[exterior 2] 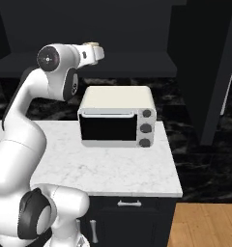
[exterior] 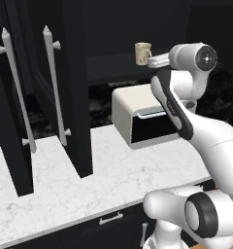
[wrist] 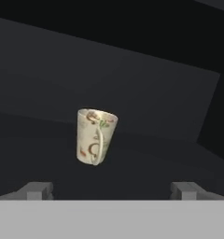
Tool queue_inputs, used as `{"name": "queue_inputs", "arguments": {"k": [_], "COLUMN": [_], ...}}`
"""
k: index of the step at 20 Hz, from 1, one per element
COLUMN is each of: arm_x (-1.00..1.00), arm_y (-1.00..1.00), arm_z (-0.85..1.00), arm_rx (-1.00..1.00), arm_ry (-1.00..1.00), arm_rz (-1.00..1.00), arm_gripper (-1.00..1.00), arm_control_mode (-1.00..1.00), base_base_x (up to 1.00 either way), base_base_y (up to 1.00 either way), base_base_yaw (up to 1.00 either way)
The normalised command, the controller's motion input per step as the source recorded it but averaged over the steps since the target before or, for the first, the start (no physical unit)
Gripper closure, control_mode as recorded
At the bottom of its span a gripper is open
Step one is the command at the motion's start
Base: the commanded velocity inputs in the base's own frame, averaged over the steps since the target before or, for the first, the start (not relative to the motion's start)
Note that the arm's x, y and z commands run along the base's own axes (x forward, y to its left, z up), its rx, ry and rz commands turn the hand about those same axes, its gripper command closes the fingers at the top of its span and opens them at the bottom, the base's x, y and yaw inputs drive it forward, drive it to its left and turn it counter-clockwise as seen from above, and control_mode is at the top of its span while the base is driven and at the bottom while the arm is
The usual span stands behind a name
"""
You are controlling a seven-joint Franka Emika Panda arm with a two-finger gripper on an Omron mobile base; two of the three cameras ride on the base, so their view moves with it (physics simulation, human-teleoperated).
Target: Gather all objects into one cabinet and sort the glasses and bowls to opposite sides.
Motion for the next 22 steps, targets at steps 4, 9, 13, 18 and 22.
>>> {"name": "queue_inputs", "arguments": {"k": [4, 9, 13, 18, 22], "arm_x": [0.13, 0.14, 0.2, 0.17, 0.17], "arm_y": [0.02, 0.01, 0.09, 0.01, -0.03], "arm_z": [-0.06, -0.02, 0.0, -0.12, -0.31], "arm_rx": [0.0, 0.03, 0.05, 0.07, 0.01], "arm_ry": [0.0, -0.01, 0.0, -0.04, -0.06], "arm_rz": [0.01, 0.02, 0.09, 0.11, 0.1], "arm_gripper": [-1.0, -1.0, -1.0, -1.0, -1.0], "arm_control_mode": [-1.0, -1.0, -1.0, -1.0, -1.0], "base_base_x": [0.0, 0.0, 0.0, 0.0, 0.0], "base_base_y": [0.0, 0.0, 0.0, 0.0, 0.0], "base_base_yaw": [0.0, 0.0, 0.0, 0.0, 0.0]}}
